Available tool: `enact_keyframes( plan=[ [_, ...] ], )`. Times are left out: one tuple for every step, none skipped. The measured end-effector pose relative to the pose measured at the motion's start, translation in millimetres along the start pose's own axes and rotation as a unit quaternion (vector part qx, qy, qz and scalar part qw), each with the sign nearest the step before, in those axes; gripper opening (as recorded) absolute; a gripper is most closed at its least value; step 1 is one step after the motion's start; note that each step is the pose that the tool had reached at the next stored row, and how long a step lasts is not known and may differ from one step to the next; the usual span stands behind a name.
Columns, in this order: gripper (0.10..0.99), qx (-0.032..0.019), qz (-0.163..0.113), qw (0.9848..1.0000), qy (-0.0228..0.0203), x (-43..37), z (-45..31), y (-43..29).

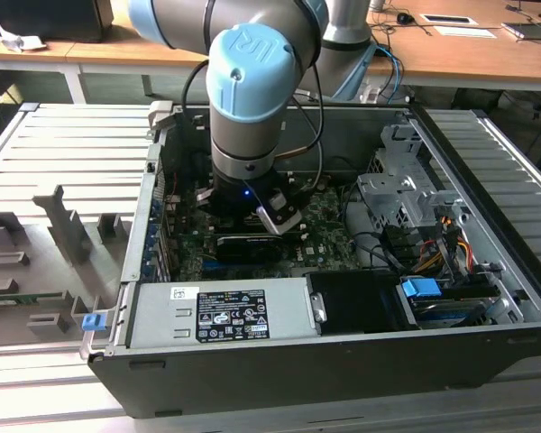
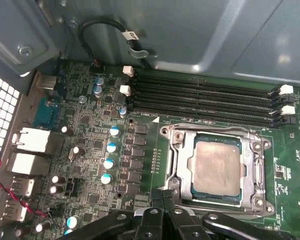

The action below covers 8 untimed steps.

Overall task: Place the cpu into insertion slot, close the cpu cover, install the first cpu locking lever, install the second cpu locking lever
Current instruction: 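Install the second cpu locking lever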

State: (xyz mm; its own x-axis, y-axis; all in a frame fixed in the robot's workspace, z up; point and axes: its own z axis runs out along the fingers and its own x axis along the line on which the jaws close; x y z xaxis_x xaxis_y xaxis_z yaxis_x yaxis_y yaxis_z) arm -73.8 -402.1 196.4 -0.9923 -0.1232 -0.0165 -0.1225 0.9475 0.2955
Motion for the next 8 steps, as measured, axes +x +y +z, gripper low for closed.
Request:
enact_keyframes(
  plan=[
    [0.106, -0.0007, 0.000, 1.0000, 0.0000, 0.5, 0.5, -0.1],
    [0.106, -0.0011, 0.000, 1.0000, 0.0000, 0.9, 1.0, -0.1],
    [0.106, -0.0022, -0.001, 1.0000, 0.0000, 1.7, 1.9, -0.1],
    [0.106, -0.0024, -0.001, 1.0000, 0.0000, 2.0, 2.1, -0.1],
    [0.106, -0.0025, -0.001, 1.0000, -0.0001, 2.2, 1.8, 0.0],
    [0.106, -0.0026, -0.001, 1.0000, -0.0002, 2.3, 0.2, 0.7],
    [0.106, -0.0026, -0.001, 1.0000, -0.0002, 2.4, -3.6, 1.9],
    [0.106, -0.0025, -0.001, 1.0000, -0.0001, 2.4, -7.0, 3.1]
  ],
)
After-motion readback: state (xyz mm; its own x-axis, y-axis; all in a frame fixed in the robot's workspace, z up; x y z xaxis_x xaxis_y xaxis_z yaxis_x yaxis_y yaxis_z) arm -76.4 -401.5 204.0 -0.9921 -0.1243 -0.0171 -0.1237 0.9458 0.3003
